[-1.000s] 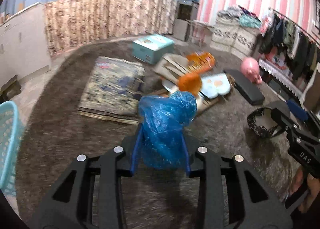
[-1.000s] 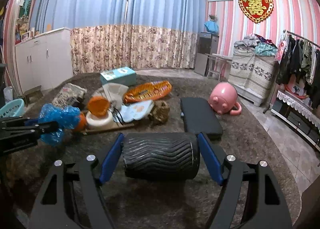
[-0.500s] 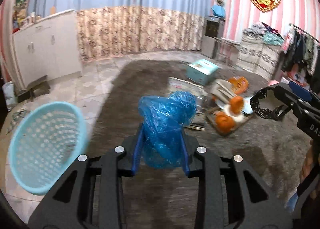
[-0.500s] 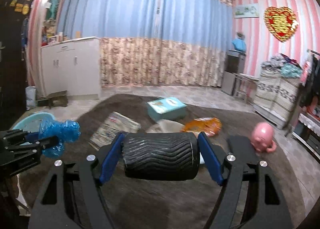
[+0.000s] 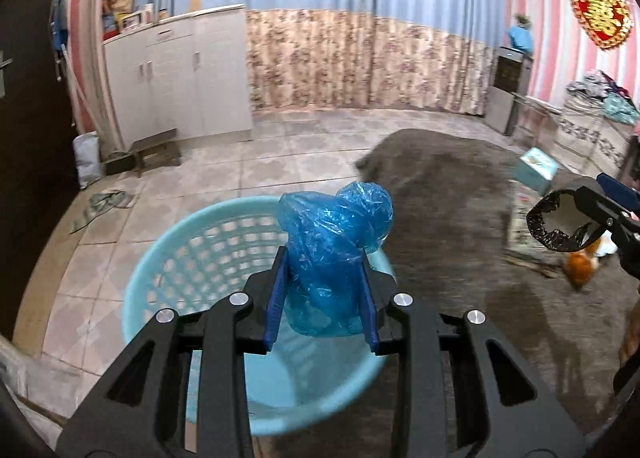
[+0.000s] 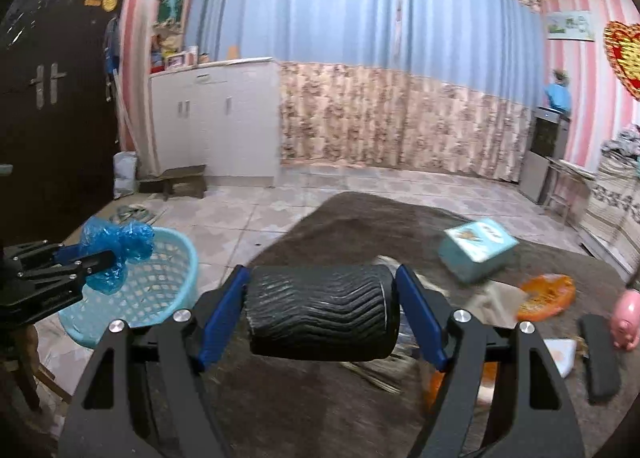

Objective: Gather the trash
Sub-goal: 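Carry the blue bag with the left tool over the blue basket and release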

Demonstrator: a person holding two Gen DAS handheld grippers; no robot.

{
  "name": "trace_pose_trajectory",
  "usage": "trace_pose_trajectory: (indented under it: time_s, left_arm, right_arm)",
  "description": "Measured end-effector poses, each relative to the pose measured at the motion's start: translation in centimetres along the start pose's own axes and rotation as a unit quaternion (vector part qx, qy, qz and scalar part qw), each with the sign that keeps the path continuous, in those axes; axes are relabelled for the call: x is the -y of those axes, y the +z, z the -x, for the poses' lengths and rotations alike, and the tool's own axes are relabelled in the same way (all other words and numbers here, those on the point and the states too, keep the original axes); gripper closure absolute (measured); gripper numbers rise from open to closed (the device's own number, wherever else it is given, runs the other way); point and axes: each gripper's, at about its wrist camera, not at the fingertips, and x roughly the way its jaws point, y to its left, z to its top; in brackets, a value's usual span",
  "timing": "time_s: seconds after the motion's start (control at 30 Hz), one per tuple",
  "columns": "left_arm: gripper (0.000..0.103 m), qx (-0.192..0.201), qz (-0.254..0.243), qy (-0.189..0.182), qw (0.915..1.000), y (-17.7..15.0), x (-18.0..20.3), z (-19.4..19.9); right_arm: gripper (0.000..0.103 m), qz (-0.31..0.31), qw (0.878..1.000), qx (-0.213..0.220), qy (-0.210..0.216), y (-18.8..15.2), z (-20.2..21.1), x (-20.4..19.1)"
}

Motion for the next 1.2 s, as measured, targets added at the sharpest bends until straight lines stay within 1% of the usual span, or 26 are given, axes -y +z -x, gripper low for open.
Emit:
trace_pose_trajectory:
  time_s: [0.2,0.33,0.4,0.53,0.6,0.67,0.73,0.83,0.97,1.07,1.2]
  left_arm:
    - [0.072,-0.012,0.011,0.022,0.9996,-0.7,-3.5,-1.4]
    - [0.072,-0.014,0.031,0.028,0.9990,-0.9,-5.9,-2.5]
    - [0.072,-0.012,0.035,0.029,0.9989,-0.9,-6.4,-2.6]
    - [0.070,-0.004,0.042,0.034,0.9985,-1.2,-7.4,-2.6]
    - [0.065,0.000,0.043,0.036,0.9985,-1.3,-7.8,-2.5]
    - [0.043,0.001,0.044,0.036,0.9984,-1.7,-8.2,-2.2]
    - [0.037,0.016,0.043,0.045,0.9979,-1.9,-8.4,-1.7]
    - [0.034,0.020,0.045,0.049,0.9976,-2.1,-9.0,-1.4]
    - [0.024,0.027,0.060,0.062,0.9959,-2.4,-10.4,-1.1]
    - [0.023,0.028,0.068,0.067,0.9950,-2.5,-11.3,-1.0]
    - [0.022,0.026,0.083,0.068,0.9939,-2.7,-12.2,-1.1]
  right_arm:
    - [0.029,0.019,0.999,-0.012,0.027,0.3,-3.4,-4.1]
    - [0.029,0.007,0.999,-0.018,0.039,0.6,-5.0,-5.7]
    - [0.029,0.003,0.999,-0.019,0.045,0.7,-5.6,-6.5]
    - [0.029,0.016,0.998,-0.013,0.053,1.1,-6.6,-8.7]
    - [0.029,0.022,0.998,-0.013,0.058,0.9,-6.9,-9.5]
    - [0.029,0.026,0.997,-0.015,0.064,0.8,-7.4,-10.5]
    - [0.029,0.030,0.997,-0.019,0.068,0.7,-7.8,-11.3]
    - [0.029,0.038,0.996,-0.026,0.073,0.3,-8.4,-12.3]
    - [0.029,0.044,0.996,-0.035,0.075,0.1,-9.5,-13.8]
    - [0.029,0.042,0.995,-0.039,0.083,0.1,-9.8,-14.5]
    - [0.029,0.054,0.993,-0.045,0.092,-0.1,-10.4,-16.0]
